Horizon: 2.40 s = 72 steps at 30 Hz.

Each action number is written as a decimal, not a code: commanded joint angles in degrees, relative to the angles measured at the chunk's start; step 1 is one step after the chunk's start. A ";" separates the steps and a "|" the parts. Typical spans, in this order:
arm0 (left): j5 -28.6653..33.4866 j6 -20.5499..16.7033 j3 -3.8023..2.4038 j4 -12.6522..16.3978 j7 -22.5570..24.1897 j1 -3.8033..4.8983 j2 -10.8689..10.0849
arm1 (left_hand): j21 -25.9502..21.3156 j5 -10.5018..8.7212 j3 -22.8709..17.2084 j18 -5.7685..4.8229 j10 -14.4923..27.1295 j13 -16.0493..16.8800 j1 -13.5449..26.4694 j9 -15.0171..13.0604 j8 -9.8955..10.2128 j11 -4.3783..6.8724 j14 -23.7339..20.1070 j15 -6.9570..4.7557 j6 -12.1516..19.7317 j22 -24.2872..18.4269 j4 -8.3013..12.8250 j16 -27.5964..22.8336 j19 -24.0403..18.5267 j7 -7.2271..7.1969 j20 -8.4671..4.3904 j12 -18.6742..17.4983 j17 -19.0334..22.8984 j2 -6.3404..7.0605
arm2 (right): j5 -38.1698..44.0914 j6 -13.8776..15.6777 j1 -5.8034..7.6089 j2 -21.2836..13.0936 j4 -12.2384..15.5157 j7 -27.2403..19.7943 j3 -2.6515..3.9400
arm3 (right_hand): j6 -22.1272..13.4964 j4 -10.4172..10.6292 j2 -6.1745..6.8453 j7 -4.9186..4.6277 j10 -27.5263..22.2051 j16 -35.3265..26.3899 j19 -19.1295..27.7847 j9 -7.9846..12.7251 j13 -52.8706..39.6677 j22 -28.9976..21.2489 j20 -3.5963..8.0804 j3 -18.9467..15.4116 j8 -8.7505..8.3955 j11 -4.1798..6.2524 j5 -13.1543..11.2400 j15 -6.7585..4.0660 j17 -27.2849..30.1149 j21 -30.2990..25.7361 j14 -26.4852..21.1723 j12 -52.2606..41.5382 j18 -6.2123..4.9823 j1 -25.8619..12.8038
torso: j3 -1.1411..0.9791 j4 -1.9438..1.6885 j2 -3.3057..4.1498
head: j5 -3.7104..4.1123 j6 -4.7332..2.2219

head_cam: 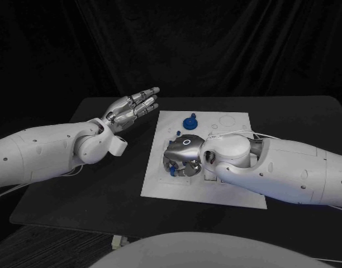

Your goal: Assemble the parts on the task board

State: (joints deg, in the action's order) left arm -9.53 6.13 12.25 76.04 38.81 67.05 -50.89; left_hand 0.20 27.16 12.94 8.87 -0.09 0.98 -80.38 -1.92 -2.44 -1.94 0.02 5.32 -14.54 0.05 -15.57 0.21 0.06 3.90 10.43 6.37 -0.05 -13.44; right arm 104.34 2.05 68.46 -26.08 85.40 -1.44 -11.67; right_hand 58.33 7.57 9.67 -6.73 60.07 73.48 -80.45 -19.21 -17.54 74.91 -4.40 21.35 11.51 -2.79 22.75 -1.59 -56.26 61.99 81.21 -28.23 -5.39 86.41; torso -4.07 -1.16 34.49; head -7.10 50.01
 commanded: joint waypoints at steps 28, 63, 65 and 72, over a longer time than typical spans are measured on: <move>0.49 1.26 -0.06 -0.27 0.44 -0.07 0.33 | -0.20 0.36 -0.19 0.24 -0.05 0.06 -0.59 -0.04 -0.31 -0.36 -0.02 0.30 -0.05 -0.05 -0.02 -0.21 -0.06 0.19 0.17 0.09 0.05 0.26 | 2.80 -1.60 -0.53 -0.82 0.45 1.44 -0.08 | 0.75 -0.82 -0.16 0.12 -0.07 -0.59 0.84 -0.54 0.23 7.71 -0.04 0.07 0.13 0.08 0.79 -0.03 0.83 -0.91 -0.89 0.98 -0.22 0.44 | -0.01 0.00 0.01 | 0.25 -0.01; 0.48 2.03 -0.06 -0.50 -0.31 -0.10 0.56 | -0.20 0.45 -0.34 0.13 -0.06 0.08 -0.78 -0.06 -0.34 -0.46 -0.02 0.62 -0.17 -0.05 0.07 -0.21 -0.06 0.22 0.43 0.21 0.05 0.07 | 2.80 -0.56 -0.54 -0.96 -0.01 1.66 -0.08 | -13.56 -0.24 0.28 3.58 -5.34 -1.80 2.96 2.24 0.07 6.77 -0.83 -0.05 -7.44 -1.11 -6.37 0.84 3.20 -4.64 -2.90 2.84 -0.84 -2.67 | -0.01 -0.01 -0.01 | 0.40 -0.01; 0.48 2.05 -0.06 -0.52 -0.37 -0.10 0.56 | -0.20 0.45 -0.34 0.13 -0.06 0.08 -0.78 -0.06 -0.34 -0.46 -0.02 0.62 -0.17 -0.05 0.07 -0.21 -0.06 0.22 0.43 0.21 0.05 0.07 | 2.80 -0.16 -0.54 -1.12 -0.01 1.58 -0.08 | -15.12 -0.08 0.30 4.40 -5.48 -1.77 3.02 2.84 -0.08 6.77 -0.90 -0.33 -7.90 -1.14 -6.85 0.88 3.18 -4.68 -2.98 2.64 -0.84 -2.79 | 0.00 -0.02 0.00 | 0.41 -0.01; 0.48 2.12 -0.06 -0.57 -0.53 -0.11 0.55 | -0.20 0.57 -0.42 0.13 -0.08 0.09 -0.95 -0.14 -0.51 -0.69 -0.02 0.64 -0.71 -0.05 0.19 -0.21 -0.06 0.47 0.47 0.25 0.05 0.03 | 2.80 2.90 -0.52 -2.61 0.69 1.21 -0.08 | -28.56 2.52 0.26 7.07 -6.33 -1.92 3.28 8.65 -0.48 6.62 -1.14 -4.45 -8.38 -1.28 -9.15 1.08 3.80 -5.51 -3.42 2.05 -0.96 -1.34 | -0.02 0.01 0.03 | 0.40 -0.01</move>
State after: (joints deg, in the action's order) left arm -9.52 7.52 12.25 75.41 37.89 67.02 -50.42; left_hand 0.20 27.40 12.77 8.86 -0.05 0.98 -80.82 -1.98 -2.74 -2.32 0.02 5.75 -15.05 0.09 -15.40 0.21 0.06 4.41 10.43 6.37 -0.06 -13.44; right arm 106.61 2.05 68.05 -28.44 85.74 -0.65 -11.77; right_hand 30.55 10.04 9.95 0.23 54.16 71.89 -77.56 -10.90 -17.93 74.92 -5.61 17.15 3.31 -4.02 13.71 -0.47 -52.48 56.68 78.04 -25.95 -5.39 84.59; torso -4.08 -1.16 34.50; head -6.70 50.00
